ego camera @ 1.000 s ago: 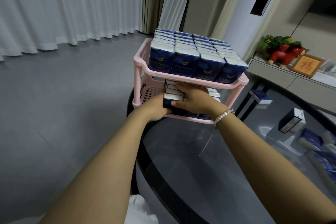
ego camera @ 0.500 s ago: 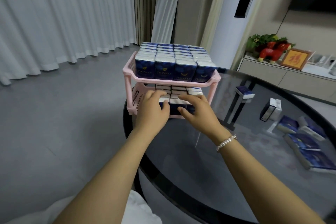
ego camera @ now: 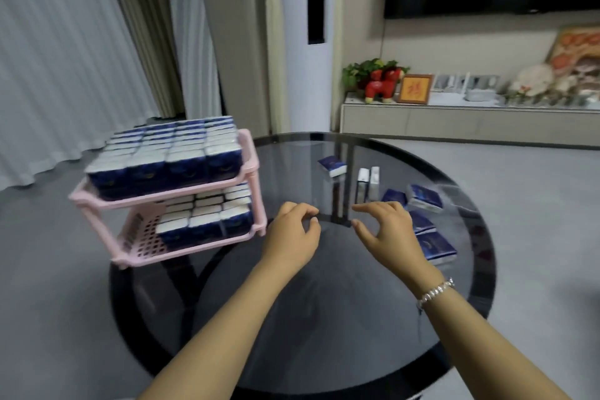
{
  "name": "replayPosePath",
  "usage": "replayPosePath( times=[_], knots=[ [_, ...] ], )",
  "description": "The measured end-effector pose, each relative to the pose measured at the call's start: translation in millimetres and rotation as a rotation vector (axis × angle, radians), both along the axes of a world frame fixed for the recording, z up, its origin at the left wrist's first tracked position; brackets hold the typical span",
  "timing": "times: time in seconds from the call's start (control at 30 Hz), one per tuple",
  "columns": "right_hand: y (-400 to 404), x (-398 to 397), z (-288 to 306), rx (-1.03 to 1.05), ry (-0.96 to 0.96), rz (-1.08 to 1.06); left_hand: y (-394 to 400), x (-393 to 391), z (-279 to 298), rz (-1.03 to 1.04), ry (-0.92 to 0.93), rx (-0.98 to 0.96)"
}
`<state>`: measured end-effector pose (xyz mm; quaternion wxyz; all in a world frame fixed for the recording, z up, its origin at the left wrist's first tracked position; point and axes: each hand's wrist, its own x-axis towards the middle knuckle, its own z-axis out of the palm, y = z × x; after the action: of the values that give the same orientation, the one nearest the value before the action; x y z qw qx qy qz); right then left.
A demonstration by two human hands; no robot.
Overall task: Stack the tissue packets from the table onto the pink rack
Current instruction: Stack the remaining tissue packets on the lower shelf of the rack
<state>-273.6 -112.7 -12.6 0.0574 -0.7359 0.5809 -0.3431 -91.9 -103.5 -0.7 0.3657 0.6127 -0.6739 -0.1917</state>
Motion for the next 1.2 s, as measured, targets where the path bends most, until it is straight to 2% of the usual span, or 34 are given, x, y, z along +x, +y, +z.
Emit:
replayPosePath(
  times=[0.2,0.3,0.43,0.5,0.57,0.67,0.8,0.93,1.07,1.13,1.2],
  knots=[
    [-35.0,-65.1,-12.9,0.055,0.116,-0.272,-57.1,-65.4,-9.5,-0.119,-0.018,0.079],
    [-62.6,-81.7,-14.0,0.184,0.169,-0.375,-97.9,-83.6,-15.8,-0.124,-0.033,0.066],
    [-106.1,-94.2,-19.4,0.423,0.101,-0.385,-157.8,-94.9,-12.9,-0.08,0.155,0.132],
    [-120.1,-92.9,-31.7,0.494,0.052,-0.362,-187.7,-95.3,-10.0,-0.07,0.046,0.181],
    [-128.3,-85.2,-43.7,0.478,0.039,-0.338,-216.3,-93.7,-7.0,-0.077,-0.08,0.267],
    [-136.6,-77.6,-50.1,0.426,0.052,-0.306,-251.3,-94.1,-7.2,-0.097,-0.172,0.376],
    [-139.9,-74.0,-51.6,0.417,0.054,-0.299,-274.9,-99.6,-9.4,-0.163,-0.157,0.53],
    [-143.4,-72.4,-51.1,0.403,-0.027,-0.317,-276.7,-120.0,-2.6,-0.32,-0.251,0.574],
    [-144.6,-72.4,-50.3,0.427,-0.032,-0.309,-274.3,-124.2,-20.0,-0.479,-0.441,0.608],
    [-143.5,-72.8,-49.7,0.414,-0.074,-0.308,-267.4,-120.7,-27.1,-0.457,-0.401,0.61],
    [-140.6,-72.1,-49.1,0.419,-0.101,-0.303,-253.4,-115.9,-32.2,-0.408,-0.272,0.579]
  ],
)
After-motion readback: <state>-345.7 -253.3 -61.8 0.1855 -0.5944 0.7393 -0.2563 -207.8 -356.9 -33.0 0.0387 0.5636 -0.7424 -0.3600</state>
